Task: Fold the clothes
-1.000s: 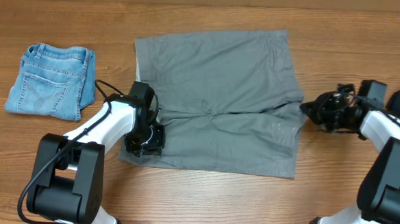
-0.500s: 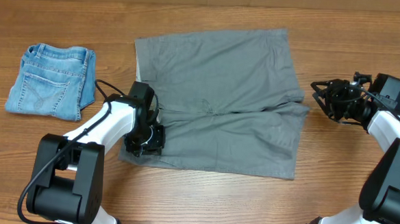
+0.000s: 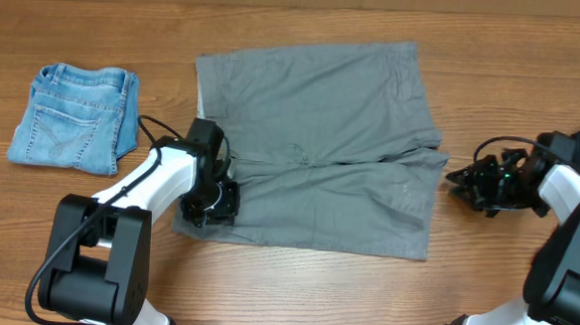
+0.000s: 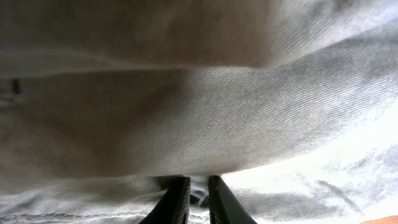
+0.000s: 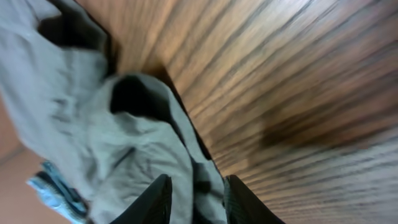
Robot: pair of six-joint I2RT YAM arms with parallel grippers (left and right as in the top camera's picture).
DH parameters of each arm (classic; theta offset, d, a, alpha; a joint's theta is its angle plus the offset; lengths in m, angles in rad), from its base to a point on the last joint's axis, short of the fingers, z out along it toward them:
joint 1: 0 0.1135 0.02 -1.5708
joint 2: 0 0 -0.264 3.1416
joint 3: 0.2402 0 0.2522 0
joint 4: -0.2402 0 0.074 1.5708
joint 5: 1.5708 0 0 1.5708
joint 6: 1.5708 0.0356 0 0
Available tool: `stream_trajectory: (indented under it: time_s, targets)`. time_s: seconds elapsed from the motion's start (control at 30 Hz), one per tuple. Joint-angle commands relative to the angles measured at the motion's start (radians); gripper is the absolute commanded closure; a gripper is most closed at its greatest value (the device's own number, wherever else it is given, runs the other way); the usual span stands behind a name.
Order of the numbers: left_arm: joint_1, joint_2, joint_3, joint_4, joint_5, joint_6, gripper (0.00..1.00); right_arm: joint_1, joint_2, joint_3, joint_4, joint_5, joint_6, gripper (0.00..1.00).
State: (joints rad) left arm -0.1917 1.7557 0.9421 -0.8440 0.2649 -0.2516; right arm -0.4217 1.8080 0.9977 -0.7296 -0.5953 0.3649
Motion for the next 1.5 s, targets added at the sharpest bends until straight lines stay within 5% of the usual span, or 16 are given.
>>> stream_trajectory:
  time_s: [0.0, 0.23, 0.43, 0.6, 0.83, 1.17, 1.47]
  targets:
    - [0.021, 0.039, -0.043, 0.031, -0.168, 0.027, 0.83, 0.063, -0.005, -0.051, 0.01, 0.026, -0.032, 0.7]
    - [0.021, 0.039, -0.043, 0.031, -0.168, 0.028, 0.82, 0.108, -0.005, -0.061, 0.051, -0.039, -0.032, 0.56]
    - [0.021, 0.039, -0.043, 0.034, -0.168, 0.028, 0.82, 0.105, -0.005, -0.06, 0.114, -0.107, -0.025, 0.71]
    - [0.021, 0.039, -0.043, 0.03, -0.168, 0.028, 0.82, 0.105, -0.005, -0.057, 0.159, -0.073, -0.025, 0.66]
    - [0.021, 0.039, -0.043, 0.032, -0.168, 0.027, 0.81, 0.105, -0.005, -0.056, 0.197, -0.077, -0.018, 0.96]
    - [0.021, 0.039, -0.043, 0.034, -0.168, 0.028, 0.8, 0.06, -0.005, -0.053, 0.391, -0.158, 0.003, 0.96]
    - [0.021, 0.039, -0.043, 0.043, -0.168, 0.028, 0.79, 0.033, -0.005, -0.053, 0.636, -0.461, 0.028, 0.93]
